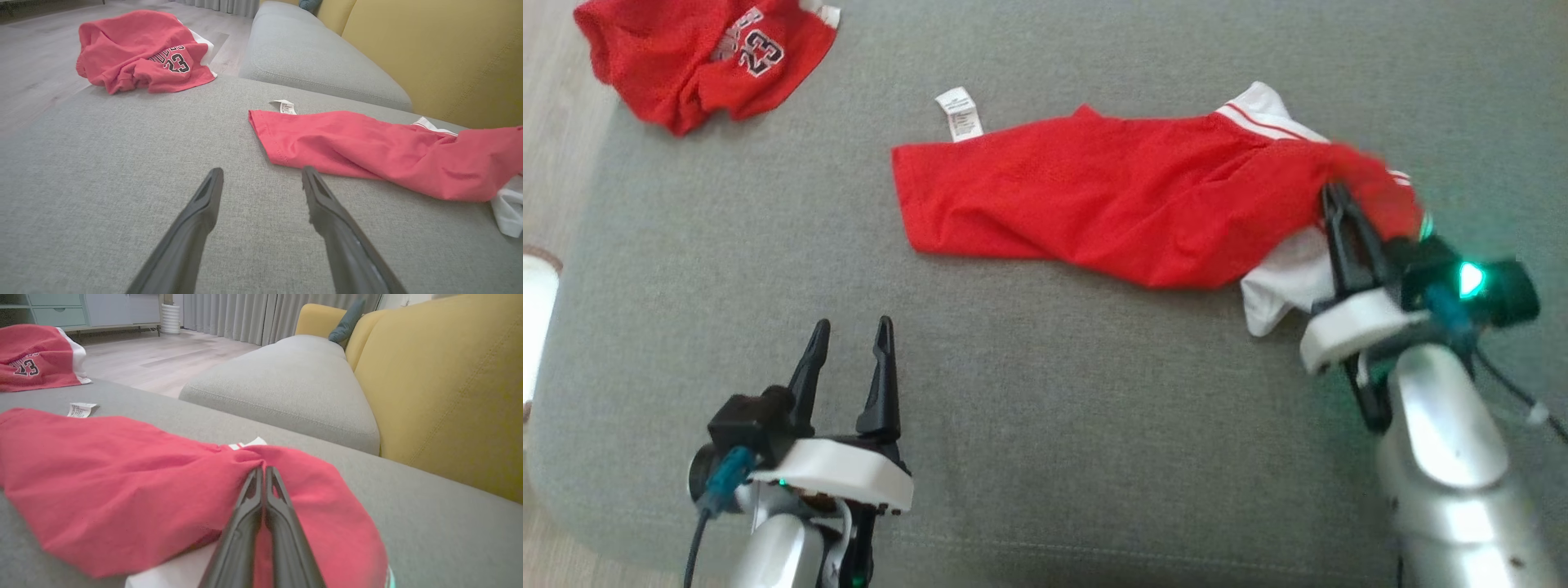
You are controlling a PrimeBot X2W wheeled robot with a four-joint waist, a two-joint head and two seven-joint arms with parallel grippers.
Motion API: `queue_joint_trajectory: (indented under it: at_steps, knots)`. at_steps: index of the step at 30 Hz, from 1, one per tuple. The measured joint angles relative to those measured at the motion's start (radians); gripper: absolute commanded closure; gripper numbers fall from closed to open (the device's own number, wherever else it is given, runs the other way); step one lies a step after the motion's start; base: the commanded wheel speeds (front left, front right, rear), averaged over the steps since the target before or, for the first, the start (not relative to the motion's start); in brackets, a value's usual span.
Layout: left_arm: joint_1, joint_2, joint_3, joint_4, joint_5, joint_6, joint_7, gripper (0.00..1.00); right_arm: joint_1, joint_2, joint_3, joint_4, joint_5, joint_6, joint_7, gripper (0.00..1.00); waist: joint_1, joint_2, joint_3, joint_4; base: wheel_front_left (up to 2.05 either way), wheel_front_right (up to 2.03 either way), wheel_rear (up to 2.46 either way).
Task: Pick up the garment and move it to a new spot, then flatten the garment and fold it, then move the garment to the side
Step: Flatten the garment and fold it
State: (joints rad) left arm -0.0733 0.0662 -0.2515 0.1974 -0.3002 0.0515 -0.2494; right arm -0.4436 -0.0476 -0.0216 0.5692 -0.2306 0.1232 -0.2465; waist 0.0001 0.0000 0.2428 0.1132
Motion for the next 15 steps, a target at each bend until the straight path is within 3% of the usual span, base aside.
queue_joint_trajectory:
  at_steps: [8,15]
  knots:
    - [-0.030,-0.010,0.003,-0.010,0.013,-0.017,0.000,0.00,-0.227,-0.011,-0.062,0.019,-0.076,0.000,0.055,1.00,-0.0001,0.0000,0.042,0.035,0.00,0.00,0.00]
    - [-0.055,-0.016,-0.021,-0.014,0.018,-0.029,0.000,0.00,-0.434,-0.135,-0.179,0.197,-0.141,0.000,0.164,1.00,0.0000,0.0000,0.081,0.088,0.00,0.00,0.00]
